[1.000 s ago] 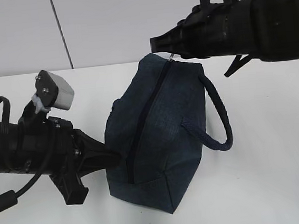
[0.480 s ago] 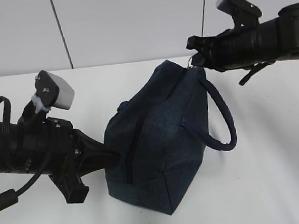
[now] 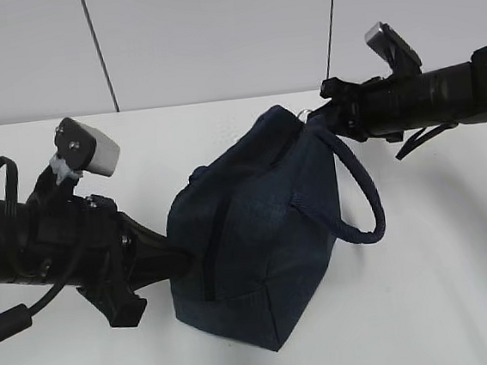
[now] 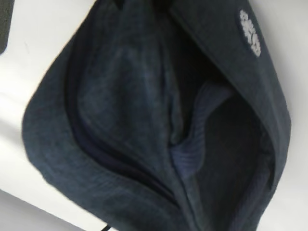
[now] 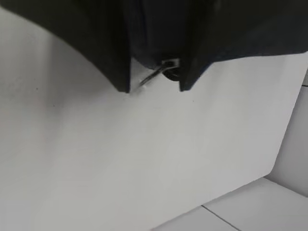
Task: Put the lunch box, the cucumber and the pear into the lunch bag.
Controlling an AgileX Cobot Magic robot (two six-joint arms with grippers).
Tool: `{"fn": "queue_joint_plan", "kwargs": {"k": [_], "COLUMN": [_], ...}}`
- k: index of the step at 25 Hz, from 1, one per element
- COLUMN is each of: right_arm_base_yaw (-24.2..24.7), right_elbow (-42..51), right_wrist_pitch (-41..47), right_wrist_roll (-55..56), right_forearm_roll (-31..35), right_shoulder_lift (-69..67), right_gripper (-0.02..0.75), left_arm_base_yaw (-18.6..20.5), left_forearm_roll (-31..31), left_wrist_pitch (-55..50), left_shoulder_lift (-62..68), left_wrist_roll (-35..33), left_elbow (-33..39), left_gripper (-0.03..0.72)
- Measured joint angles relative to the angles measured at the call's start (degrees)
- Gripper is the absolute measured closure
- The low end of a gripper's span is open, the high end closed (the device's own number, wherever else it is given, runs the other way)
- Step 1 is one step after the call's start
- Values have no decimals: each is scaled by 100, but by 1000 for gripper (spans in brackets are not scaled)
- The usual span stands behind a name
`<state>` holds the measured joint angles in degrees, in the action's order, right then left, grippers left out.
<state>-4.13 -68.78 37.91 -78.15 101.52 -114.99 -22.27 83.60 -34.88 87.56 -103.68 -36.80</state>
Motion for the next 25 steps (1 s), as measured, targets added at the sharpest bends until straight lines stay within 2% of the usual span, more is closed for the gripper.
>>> {"fn": "queue_joint_plan", "kwargs": {"k": [2,4,7,9,13,18,20,22,25], "right_arm_base_yaw": [51,98,145,145,145,101,7,-167,-513], "right_elbow": [-21,-36,-36,-36,-36,14,186,408,850], "right_wrist_pitch": [66,126,191,214,382,971,1097,1112,1112], "right_wrist_roll": [-35,-52,-61,114,1695,4154,4895,5331,5722], "right_forearm_roll": [-205,-485,-1110,-1658,-3774,-6467,-7405,-7882,-8126], "right_shoulder_lift": [210,447,866,1195,1886,2546,2822,3098,3629], "right_gripper": [347,259,227,223,260,322,331,333,335], "left_arm_base_yaw": [0,0,0,0,0,0,0,0,0], "left_forearm_roll": [-429,-986,-1775,-2360,-4150,-7000,-7877,-8360,-8466], "left_wrist_pitch": [207,397,561,587,580,16,-425,-904,-1456], "left_shoulder_lift": [-135,-386,-885,-1190,-1849,-2691,-3090,-3517,-4400], "left_wrist_roll": [383,918,1816,2593,4547,7866,9006,9803,10320], "left_elbow": [41,41,41,41,41,48,48,48,48], "left_gripper": [436,371,338,334,363,382,383,383,383]}}
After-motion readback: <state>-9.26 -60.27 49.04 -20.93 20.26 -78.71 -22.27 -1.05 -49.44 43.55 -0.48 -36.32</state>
